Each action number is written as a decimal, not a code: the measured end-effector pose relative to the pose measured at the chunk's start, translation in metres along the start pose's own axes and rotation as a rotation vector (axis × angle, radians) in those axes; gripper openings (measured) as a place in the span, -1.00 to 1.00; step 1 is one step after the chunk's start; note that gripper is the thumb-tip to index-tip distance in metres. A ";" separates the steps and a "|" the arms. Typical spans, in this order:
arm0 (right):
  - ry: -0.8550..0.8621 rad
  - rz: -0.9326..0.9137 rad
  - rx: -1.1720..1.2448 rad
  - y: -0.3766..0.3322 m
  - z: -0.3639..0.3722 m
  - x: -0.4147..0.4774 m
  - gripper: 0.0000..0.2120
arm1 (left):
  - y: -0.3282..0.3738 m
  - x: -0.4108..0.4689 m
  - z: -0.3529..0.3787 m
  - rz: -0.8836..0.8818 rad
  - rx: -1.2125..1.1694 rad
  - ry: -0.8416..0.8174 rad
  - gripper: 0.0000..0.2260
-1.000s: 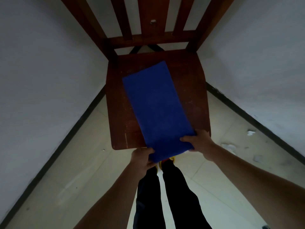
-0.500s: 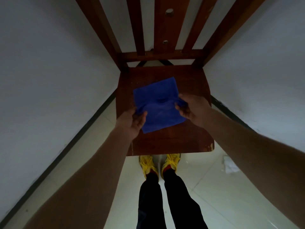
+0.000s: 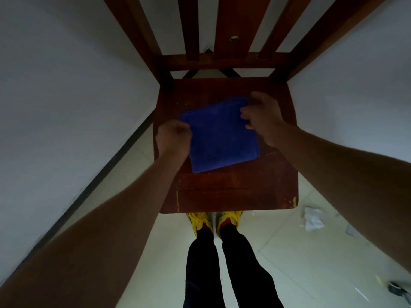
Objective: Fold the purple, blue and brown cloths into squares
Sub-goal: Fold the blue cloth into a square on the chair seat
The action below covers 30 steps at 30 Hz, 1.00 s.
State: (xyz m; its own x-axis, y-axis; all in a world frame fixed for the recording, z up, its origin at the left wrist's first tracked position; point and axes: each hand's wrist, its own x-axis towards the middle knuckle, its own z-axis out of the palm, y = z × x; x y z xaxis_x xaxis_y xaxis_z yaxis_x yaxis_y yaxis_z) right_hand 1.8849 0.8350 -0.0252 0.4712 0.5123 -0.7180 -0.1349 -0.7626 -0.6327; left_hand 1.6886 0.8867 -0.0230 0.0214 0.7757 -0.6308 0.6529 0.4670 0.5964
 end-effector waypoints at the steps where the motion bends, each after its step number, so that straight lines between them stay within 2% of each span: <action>1: 0.061 -0.173 -0.229 0.005 -0.002 -0.001 -0.48 | -0.007 -0.006 0.003 0.166 0.195 0.024 -0.85; 3: 0.109 -0.515 -0.644 0.015 -0.004 -0.005 -0.54 | -0.020 -0.012 0.010 0.467 0.523 0.016 -0.77; 5: 0.056 -0.689 -0.938 0.024 0.000 -0.008 -0.54 | -0.029 -0.008 0.015 0.648 0.775 -0.032 -0.65; 7: -0.027 -0.718 -1.197 0.037 0.005 -0.006 -0.49 | -0.037 -0.001 0.019 0.712 0.971 -0.086 -0.53; 9: -0.088 -0.663 -1.350 0.052 0.006 0.001 -0.41 | -0.047 0.011 0.020 0.726 1.085 -0.118 -0.46; 17: -0.160 -0.626 -1.420 0.064 0.000 0.015 -0.35 | -0.057 0.018 0.025 0.666 1.152 -0.155 -0.42; 21: -0.241 -0.505 -1.384 0.044 0.000 0.004 -0.35 | -0.033 0.005 0.019 0.580 1.192 -0.246 -0.43; 25: -0.136 -0.449 -1.178 0.031 -0.015 -0.039 -0.49 | -0.003 -0.033 0.001 0.559 1.120 -0.274 -0.62; 30: -0.031 -0.318 -1.045 0.041 -0.044 -0.120 -0.58 | 0.015 -0.095 -0.019 0.541 1.023 -0.365 -0.77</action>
State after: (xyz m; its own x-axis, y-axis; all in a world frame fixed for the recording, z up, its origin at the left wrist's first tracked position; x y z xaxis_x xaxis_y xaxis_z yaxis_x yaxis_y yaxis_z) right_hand 1.8616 0.7251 0.0480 0.3295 0.7437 -0.5816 0.8027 -0.5450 -0.2421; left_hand 1.6822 0.8282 0.0550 0.5806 0.5248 -0.6225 0.7865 -0.5592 0.2621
